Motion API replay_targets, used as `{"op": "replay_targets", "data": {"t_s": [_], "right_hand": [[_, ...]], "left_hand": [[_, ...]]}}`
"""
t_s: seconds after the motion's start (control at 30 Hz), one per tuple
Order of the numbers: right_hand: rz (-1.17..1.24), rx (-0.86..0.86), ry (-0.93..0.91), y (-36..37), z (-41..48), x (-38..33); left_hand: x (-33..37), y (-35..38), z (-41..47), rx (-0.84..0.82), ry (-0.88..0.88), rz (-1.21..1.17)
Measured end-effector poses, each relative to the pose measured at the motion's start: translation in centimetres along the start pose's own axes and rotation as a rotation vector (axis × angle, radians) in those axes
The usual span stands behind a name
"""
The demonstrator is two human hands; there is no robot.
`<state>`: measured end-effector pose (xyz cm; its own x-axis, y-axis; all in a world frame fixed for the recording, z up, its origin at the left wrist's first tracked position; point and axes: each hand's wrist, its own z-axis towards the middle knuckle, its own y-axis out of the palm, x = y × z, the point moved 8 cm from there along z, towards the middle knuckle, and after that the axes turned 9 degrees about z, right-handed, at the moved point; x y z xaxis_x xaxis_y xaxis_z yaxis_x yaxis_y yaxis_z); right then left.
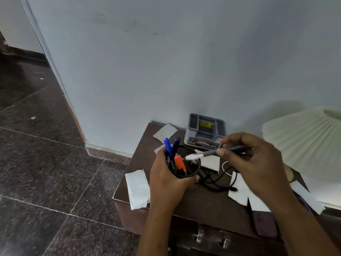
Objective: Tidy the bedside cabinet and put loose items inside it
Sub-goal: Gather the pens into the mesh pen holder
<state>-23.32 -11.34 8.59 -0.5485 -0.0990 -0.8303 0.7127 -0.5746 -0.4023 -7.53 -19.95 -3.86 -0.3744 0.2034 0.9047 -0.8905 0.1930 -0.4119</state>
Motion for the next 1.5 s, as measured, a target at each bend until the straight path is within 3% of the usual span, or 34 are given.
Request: {"op": "replay_targets", "data": {"t_s": [0.33, 0.53, 0.63, 0.8, 0.87, 1.17, 1.33, 1.5], "right_hand": [[-0.316, -0.186, 0.027, 3.3, -2.7, 2.7], [-0.144, -0.073, 0.09, 1.6, -2.5, 4.7], [-0.09, 0.015, 0.215, -1.2, -3.0, 8.0], [-0.589, -0.136, 0.637, -6.7, -8.4, 16.7], [-0.673, -0.162, 0.719, -7.7, -9.8, 18.2], [-0.673, -0.199, 0.652, -5.2, -10.2, 18.7], [-0.53, -0.2, 0.602, -4.9, -9.7, 18.7], [-0.474, 0.121, 0.576, -11.5, -8.5, 19.2]], "left_hand": [[2.3, 5.0, -1.3, -0.287, 0.129, -0.014], [1.7, 6.2, -1.5, -0.384, 0.102, 0.005], [0.9, 6.0, -1.2, -0.359, 0.06, 0.014], [0.6, 6.2, -1.3, -0.366, 0.04, 0.052], [0.8, 6.5, -1.5, -0.365, 0.046, 0.073], [0.9, 7.8, -2.1, -0.377, 0.082, 0.139], [0.9, 8.1, -2.0, -0.37, 0.088, 0.148], [1.9, 9.7, -2.9, -0.449, 0.135, 0.082]]}}
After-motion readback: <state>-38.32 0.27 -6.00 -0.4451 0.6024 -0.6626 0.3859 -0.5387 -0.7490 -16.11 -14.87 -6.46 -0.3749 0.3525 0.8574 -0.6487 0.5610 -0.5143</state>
